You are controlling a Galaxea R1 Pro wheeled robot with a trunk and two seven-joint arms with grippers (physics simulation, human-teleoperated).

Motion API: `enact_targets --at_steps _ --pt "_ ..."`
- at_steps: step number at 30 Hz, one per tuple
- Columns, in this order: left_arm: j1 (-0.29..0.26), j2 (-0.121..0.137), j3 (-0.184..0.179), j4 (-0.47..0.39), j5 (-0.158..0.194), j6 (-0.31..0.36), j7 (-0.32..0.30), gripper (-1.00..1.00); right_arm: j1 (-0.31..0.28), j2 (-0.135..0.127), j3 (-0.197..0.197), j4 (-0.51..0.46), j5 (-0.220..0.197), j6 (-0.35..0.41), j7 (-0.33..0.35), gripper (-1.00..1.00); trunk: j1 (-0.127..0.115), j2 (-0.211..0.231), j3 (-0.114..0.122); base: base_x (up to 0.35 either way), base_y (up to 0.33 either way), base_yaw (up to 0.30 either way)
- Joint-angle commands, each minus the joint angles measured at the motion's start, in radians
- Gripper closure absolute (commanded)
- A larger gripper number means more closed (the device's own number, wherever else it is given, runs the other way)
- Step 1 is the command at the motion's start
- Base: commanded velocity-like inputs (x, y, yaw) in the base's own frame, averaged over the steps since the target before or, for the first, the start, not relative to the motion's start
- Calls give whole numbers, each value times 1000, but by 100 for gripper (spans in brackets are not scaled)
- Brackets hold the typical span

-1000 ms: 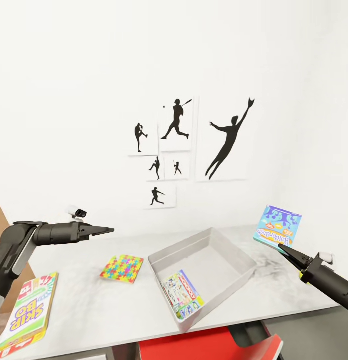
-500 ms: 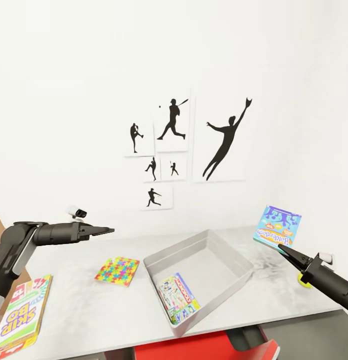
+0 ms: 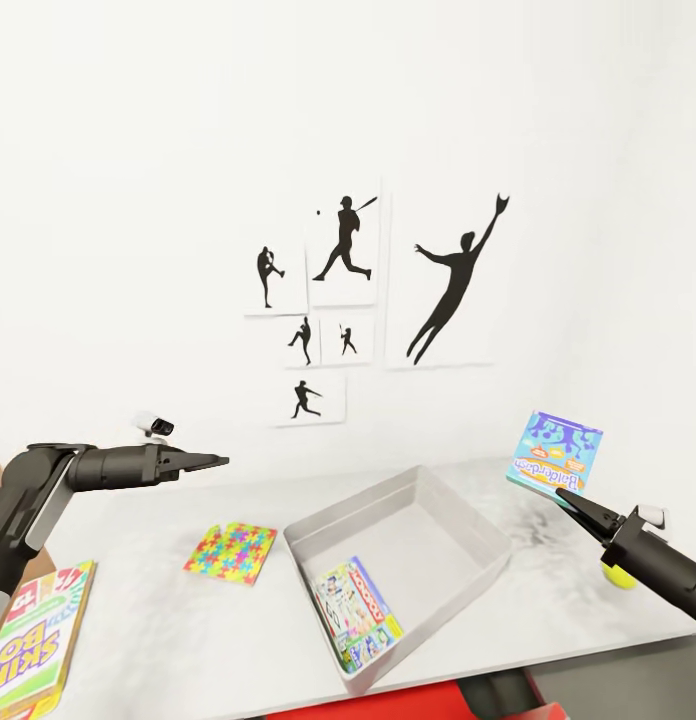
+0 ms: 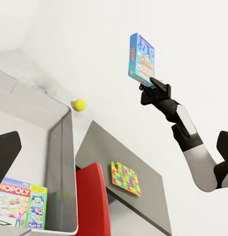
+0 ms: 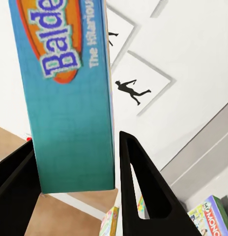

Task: Put all the toys in the child's room - the three board games (two on the bed and one on the table), the two jigsaw puzzles on the table, and the tennis ball on the table - inside the toy box on the table in the child's room.

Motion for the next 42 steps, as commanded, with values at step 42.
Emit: enact_targets --at_steps 42 --pt "3 0 -4 0 1 9 -1 -100 -651 -84 699 721 22 5 -244 100 1 -1 0 5 0 0"
